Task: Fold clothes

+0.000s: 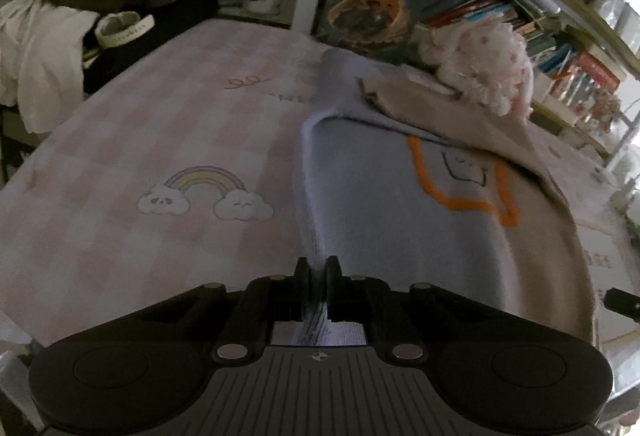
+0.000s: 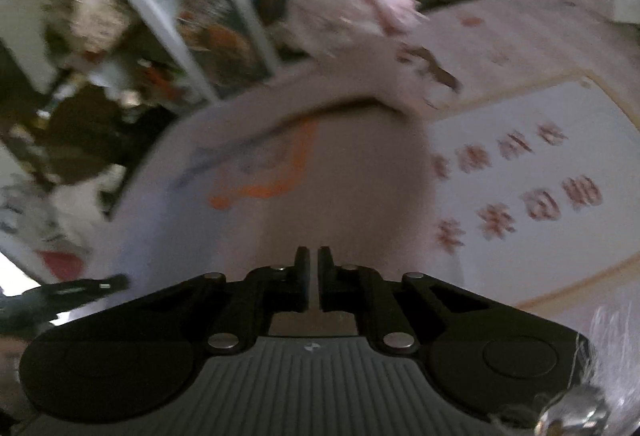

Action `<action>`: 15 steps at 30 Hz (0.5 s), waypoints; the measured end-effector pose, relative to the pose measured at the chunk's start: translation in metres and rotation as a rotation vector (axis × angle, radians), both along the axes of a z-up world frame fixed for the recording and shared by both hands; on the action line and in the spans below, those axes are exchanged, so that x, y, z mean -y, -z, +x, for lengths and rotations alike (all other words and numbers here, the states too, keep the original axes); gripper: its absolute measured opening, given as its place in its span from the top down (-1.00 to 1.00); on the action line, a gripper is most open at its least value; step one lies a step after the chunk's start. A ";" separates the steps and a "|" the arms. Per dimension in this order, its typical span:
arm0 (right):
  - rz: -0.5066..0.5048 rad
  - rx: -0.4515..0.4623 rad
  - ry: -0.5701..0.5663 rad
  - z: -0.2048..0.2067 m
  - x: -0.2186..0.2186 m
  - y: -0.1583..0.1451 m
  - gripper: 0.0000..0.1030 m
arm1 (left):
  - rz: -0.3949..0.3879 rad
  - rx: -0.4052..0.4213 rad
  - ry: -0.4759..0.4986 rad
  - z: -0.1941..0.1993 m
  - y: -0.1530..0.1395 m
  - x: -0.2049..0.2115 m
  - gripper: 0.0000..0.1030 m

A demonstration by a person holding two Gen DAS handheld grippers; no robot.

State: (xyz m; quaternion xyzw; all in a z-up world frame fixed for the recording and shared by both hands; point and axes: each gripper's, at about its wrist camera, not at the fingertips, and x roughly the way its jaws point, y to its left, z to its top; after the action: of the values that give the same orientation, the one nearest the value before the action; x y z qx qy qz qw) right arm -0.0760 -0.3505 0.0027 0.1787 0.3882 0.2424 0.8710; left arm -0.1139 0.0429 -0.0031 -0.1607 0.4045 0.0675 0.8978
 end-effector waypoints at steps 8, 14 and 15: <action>-0.063 -0.130 0.098 0.003 0.007 0.020 0.83 | -0.047 -0.067 0.009 -0.003 0.010 -0.015 0.66; -0.075 -0.093 0.211 -0.002 0.025 0.016 0.14 | -0.042 -0.064 0.029 -0.003 0.010 -0.016 0.57; -0.079 -0.100 0.218 -0.001 0.026 0.017 0.14 | -0.040 -0.064 0.035 -0.002 0.010 -0.015 0.53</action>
State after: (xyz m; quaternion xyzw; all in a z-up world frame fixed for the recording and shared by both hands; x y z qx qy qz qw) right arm -0.0768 -0.3767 -0.0143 0.1973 0.4188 0.1213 0.8781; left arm -0.1161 0.0582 -0.0134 -0.1691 0.4369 0.0487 0.8822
